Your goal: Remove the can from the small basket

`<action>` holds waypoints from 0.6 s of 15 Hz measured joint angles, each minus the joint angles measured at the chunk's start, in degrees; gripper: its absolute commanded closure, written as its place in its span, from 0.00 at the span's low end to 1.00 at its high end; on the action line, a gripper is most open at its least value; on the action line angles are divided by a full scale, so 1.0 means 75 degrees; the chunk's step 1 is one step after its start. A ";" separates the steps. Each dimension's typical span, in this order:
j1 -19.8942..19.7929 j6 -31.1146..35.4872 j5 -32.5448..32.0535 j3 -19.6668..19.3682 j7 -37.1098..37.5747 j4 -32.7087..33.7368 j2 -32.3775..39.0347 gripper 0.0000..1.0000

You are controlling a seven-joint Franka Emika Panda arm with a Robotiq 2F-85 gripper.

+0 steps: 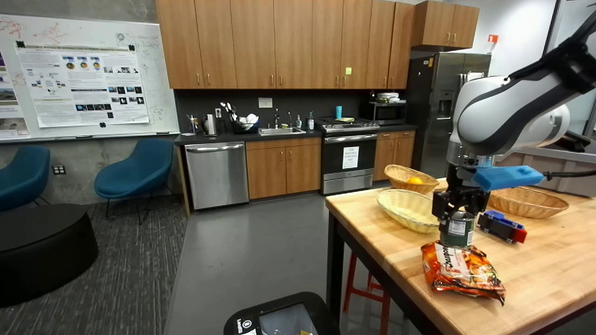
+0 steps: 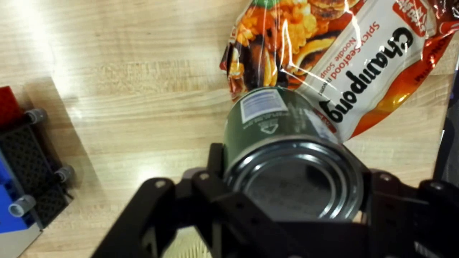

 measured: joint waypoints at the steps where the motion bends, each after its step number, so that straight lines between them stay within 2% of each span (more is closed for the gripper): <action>1: 0.0000 0.0014 0.0000 0.0011 0.0028 -0.0065 -0.0046 0.52; 6: 0.0009 0.0054 0.0008 0.0146 0.0063 -0.0121 -0.0100 0.52; 9: -0.0052 0.0068 0.0031 0.0057 0.0140 -0.0122 -0.0093 0.52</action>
